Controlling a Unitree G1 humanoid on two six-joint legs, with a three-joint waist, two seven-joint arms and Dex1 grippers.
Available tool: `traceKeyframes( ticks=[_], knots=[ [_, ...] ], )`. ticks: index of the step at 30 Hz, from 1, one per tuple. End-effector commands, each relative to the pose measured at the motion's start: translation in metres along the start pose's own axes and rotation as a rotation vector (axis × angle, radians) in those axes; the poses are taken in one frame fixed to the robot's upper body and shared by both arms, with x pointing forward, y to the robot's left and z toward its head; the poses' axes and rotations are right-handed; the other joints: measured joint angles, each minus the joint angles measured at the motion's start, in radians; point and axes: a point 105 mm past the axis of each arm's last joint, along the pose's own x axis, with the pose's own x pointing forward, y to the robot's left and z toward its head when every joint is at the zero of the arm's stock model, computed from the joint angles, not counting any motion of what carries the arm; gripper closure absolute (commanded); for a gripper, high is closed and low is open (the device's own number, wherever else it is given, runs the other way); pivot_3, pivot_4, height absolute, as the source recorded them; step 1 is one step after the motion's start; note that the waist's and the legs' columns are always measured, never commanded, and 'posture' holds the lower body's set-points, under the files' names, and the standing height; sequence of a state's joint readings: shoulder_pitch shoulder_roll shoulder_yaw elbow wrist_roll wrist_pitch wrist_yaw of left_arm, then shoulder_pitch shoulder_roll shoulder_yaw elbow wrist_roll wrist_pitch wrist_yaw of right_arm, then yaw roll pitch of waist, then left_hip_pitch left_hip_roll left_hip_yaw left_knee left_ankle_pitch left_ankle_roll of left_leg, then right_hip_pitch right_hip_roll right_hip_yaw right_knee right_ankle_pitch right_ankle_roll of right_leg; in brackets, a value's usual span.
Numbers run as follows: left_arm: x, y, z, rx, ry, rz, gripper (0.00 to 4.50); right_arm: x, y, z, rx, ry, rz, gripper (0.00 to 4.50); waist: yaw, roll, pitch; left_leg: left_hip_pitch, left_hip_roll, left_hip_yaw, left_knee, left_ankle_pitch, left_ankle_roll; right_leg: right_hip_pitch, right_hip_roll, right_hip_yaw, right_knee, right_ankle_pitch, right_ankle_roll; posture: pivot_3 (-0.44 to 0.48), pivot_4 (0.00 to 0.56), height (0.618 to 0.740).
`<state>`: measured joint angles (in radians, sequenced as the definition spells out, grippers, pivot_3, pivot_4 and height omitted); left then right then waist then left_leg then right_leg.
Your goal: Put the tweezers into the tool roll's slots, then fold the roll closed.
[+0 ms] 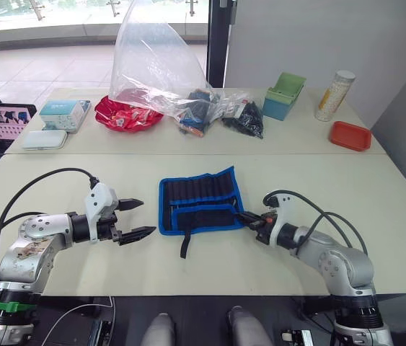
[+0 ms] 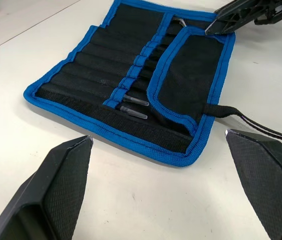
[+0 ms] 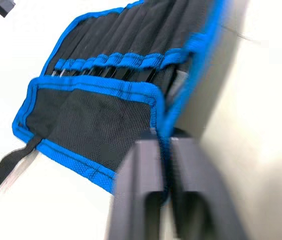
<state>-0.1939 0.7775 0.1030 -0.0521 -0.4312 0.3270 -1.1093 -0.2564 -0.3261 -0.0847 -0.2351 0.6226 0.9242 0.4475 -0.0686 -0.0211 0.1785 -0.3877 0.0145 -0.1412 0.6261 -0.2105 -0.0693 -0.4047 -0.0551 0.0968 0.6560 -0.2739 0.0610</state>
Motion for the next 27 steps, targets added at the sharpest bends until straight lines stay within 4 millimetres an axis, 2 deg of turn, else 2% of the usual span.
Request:
traceKeyframes(
  ticks=[1, 7, 10, 14, 20, 27],
  knots=[
    [-0.003, 0.003, 0.011, 0.048, -0.021, 0.016, 0.0, -0.008, 0.009, 0.019, -0.037, -0.062, 0.036, 4.46, 0.0, 0.0, 0.0, 0.0, 0.0, 0.0, 0.0, 0.0, 0.0, 0.0, 0.0, 0.0, 0.0, 0.0, 0.0, 0.0, 0.15, 0.74],
    [-0.005, 0.006, 0.011, 0.054, -0.015, 0.023, 0.0, -0.007, 0.021, 0.028, -0.108, -0.041, 0.079, 4.46, 0.0, 0.0, 0.0, 0.0, 0.0, 0.0, 0.0, 0.0, 0.0, 0.0, 0.0, 0.0, 0.0, 0.0, 0.0, 0.0, 0.15, 0.74],
    [-0.005, 0.006, 0.011, 0.055, -0.014, 0.027, 0.0, 0.0, 0.027, 0.024, -0.203, 0.047, 0.084, 4.46, -0.003, 0.0, 0.0, 0.0, 0.0, 0.0, 0.0, 0.0, 0.0, 0.0, 0.0, 0.0, 0.0, 0.0, 0.0, 0.0, 0.15, 0.74],
    [-0.006, 0.006, 0.01, 0.052, -0.014, 0.034, 0.0, 0.011, 0.036, 0.031, -0.203, 0.051, 0.103, 4.46, -0.002, 0.0, 0.0, 0.0, 0.0, 0.0, 0.0, 0.0, 0.0, -0.001, 0.0, 0.0, 0.001, 0.0, 0.0, 0.0, 0.15, 0.74],
    [-0.012, 0.002, 0.005, 0.044, 0.005, 0.038, 0.0, 0.037, 0.049, 0.016, -0.222, 0.13, 0.148, 4.46, -0.004, 0.0, 0.0, 0.0, 0.0, 0.0, 0.0, 0.0, 0.0, -0.001, 0.0, 0.0, 0.0, 0.0, 0.0, 0.0, 0.15, 0.74],
    [-0.015, 0.003, 0.005, 0.046, 0.004, 0.066, 0.0, 0.061, 0.065, 0.013, -0.233, 0.139, 0.203, 4.46, -0.005, 0.0, 0.0, 0.002, 0.001, 0.001, 0.0, 0.0, 0.0, -0.001, 0.001, 0.0, 0.002, 0.001, -0.001, 0.0, 0.15, 0.74]
  ],
)
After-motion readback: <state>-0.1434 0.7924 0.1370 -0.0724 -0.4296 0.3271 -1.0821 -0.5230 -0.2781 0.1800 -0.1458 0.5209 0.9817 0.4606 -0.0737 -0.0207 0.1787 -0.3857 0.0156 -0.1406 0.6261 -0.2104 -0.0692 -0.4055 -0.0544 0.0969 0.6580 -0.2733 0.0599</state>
